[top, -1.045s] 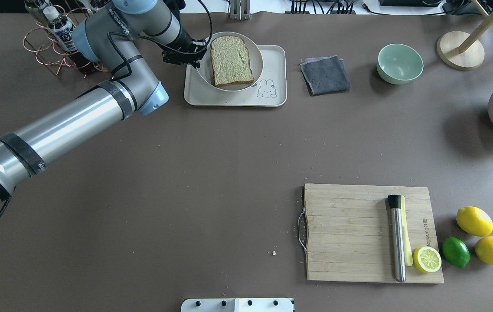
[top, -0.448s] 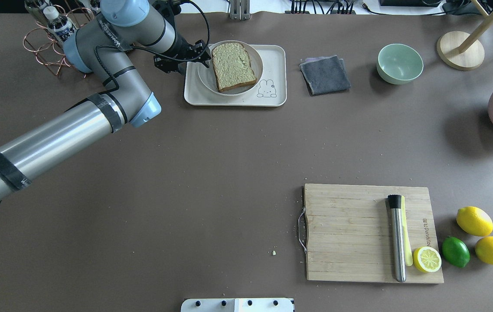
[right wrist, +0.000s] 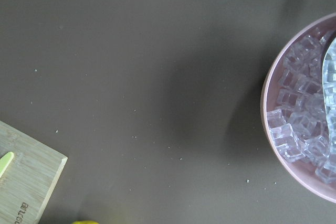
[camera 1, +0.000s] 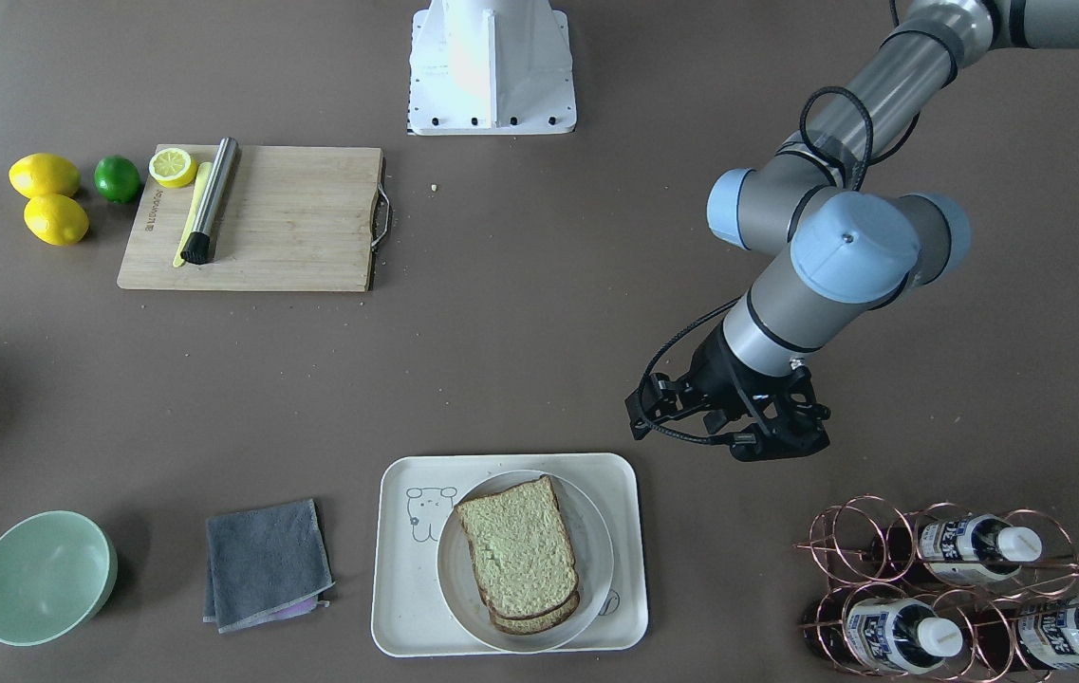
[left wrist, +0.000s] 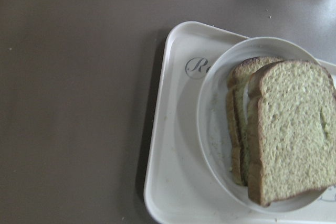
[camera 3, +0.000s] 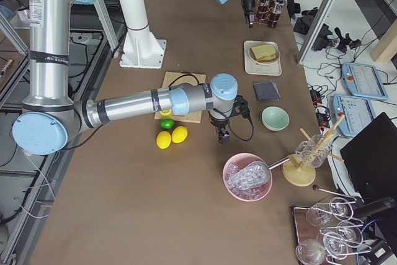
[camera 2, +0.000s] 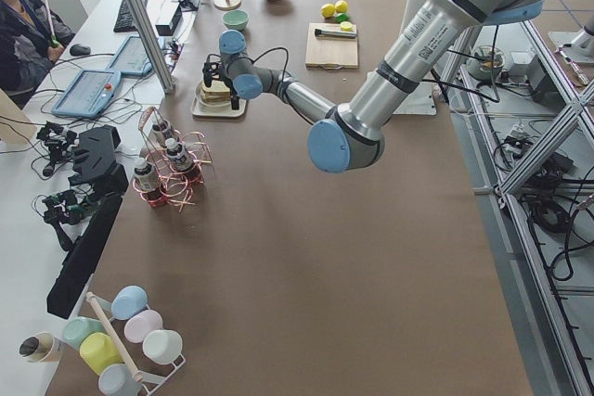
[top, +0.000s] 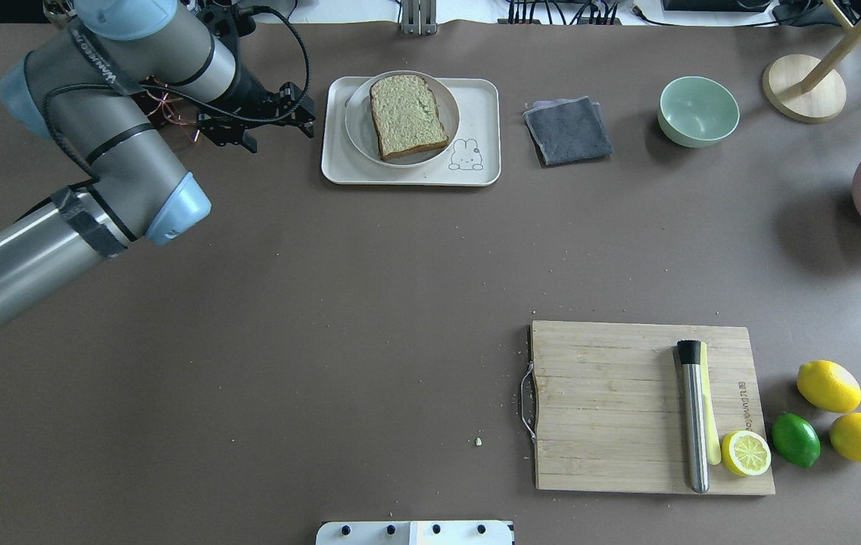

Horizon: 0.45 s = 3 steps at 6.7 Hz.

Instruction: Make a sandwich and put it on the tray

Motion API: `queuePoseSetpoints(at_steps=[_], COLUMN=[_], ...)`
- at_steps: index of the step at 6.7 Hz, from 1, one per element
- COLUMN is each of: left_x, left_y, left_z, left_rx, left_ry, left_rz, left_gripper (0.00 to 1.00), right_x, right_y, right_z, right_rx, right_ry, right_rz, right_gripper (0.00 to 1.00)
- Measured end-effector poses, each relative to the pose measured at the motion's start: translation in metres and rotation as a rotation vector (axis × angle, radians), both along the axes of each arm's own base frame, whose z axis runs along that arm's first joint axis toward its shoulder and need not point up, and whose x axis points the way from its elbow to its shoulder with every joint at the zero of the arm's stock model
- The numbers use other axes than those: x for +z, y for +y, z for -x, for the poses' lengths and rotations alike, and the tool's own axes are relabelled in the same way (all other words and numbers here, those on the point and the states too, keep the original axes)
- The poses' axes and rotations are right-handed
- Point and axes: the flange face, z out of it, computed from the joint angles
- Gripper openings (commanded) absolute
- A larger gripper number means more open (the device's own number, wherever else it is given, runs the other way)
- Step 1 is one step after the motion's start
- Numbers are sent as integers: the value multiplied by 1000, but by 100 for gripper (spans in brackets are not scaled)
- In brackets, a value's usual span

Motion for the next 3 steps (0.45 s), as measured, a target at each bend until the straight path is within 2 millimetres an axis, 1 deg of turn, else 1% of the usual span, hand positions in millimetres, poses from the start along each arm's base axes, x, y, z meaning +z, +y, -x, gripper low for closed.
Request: queuePoseSetpoints(at_steps=[1, 2, 3], left_x=[11, 28, 56], left_y=[21, 44, 67], left_z=[52, 102, 157], left_rx=[71, 138, 184], left_ry=[-91, -166, -223], left_rz=[-75, -145, -201], left_gripper=[98, 98, 98], right_x=[1, 2, 3], right_y=[0, 0, 0], right_z=[0, 0, 0], right_rx=[-1, 1, 9], right_ry=[1, 3, 7], right_rz=[2, 5, 14], right_gripper=[100, 100, 100])
